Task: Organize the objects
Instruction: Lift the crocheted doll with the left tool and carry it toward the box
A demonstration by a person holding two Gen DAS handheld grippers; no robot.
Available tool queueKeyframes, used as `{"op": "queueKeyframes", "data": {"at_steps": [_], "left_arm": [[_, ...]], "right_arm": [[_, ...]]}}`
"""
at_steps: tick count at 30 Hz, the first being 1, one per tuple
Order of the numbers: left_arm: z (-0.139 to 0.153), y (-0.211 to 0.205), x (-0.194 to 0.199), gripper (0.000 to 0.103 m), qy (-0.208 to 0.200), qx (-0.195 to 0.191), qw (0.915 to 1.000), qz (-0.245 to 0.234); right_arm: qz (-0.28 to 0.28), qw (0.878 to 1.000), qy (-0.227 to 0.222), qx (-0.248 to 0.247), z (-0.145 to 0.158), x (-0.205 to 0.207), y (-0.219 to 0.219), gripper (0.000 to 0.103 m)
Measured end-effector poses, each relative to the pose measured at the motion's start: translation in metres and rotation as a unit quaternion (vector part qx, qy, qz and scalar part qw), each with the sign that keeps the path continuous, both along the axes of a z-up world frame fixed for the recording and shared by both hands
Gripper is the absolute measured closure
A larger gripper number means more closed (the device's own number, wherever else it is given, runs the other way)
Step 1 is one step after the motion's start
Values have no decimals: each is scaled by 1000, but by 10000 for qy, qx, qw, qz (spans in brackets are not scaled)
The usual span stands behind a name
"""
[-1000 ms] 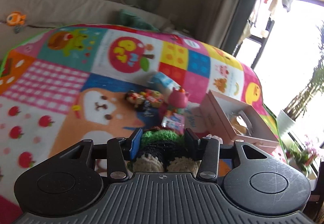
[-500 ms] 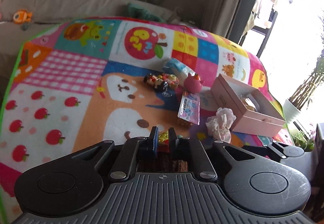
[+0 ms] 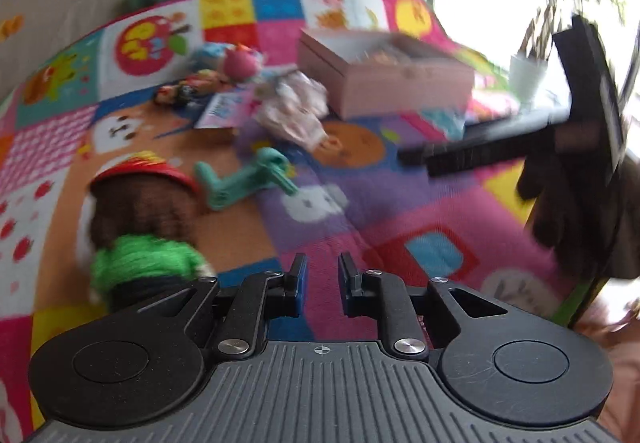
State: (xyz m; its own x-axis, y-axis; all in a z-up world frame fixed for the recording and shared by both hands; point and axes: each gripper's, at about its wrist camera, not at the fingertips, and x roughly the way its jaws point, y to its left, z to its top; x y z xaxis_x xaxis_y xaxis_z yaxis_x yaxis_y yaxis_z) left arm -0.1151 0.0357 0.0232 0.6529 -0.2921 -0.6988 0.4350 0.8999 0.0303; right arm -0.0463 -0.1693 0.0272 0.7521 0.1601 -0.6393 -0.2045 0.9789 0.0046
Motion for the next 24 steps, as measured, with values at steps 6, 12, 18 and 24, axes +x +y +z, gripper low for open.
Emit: {"op": "queueKeyframes", "data": {"at_steps": [6,12,18,24], "left_arm": [[-3,-34,16,90,251,330,9988,-248],[0,-40,28,77,652,-200,9974,-233],[-3,-46,26,64,468,-49,9984,-319],[12,-30,10,68,-75,-69,9998,149]], "right_arm": [[-703,9975,-92,78,-2,-1,-51,0],[-1105,9880,192,1061,-8,5,-89,0],[-983,9886,138,1132,-9,2,-87,0],[-1011,9868,113,1263,-8,1,-90,0]]}}
